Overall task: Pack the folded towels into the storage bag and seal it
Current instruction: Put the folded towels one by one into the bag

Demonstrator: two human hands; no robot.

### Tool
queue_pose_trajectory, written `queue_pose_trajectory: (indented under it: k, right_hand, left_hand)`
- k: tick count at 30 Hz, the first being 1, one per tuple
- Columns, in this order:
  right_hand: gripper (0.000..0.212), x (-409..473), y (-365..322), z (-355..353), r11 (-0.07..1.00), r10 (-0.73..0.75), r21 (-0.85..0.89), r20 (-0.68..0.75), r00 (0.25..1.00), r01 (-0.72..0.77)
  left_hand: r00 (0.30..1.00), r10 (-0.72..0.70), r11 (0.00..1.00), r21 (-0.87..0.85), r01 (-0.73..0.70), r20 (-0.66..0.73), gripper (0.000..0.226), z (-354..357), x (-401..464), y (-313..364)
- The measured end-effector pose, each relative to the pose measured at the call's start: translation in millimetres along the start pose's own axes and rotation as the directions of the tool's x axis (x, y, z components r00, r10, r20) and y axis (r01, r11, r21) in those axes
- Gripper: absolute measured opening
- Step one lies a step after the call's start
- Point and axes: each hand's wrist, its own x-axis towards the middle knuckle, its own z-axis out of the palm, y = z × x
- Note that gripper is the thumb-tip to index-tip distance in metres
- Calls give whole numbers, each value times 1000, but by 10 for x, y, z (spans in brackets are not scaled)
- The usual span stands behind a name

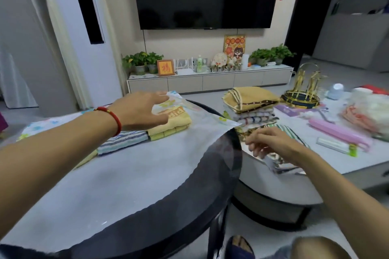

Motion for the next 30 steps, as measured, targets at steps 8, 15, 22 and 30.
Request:
queue_pose_trajectory:
  k: [8, 15, 22, 30]
  right_hand:
    - [29, 590, 1183, -685, 640, 228, -506, -593, 772, -578]
    - [50, 727, 1201, -810, 640, 288, -490, -562, 776, -592]
    - [17, 287, 410, -825, 936, 227, -190, -316, 921, -296]
    - [21, -595, -947, -138, 972, 32, 213, 289, 957, -97]
  left_hand:
    - [1000, -9, 999, -38, 8, -29, 76, 103, 212, 235]
    - [1000, 8, 1000, 13, -8, -31, 67, 169, 244, 274]
    - [1000, -28, 994, 102, 28, -1, 60, 97, 180, 158]
    - [992, -123, 973, 198, 120, 6, 62, -254, 170, -1]
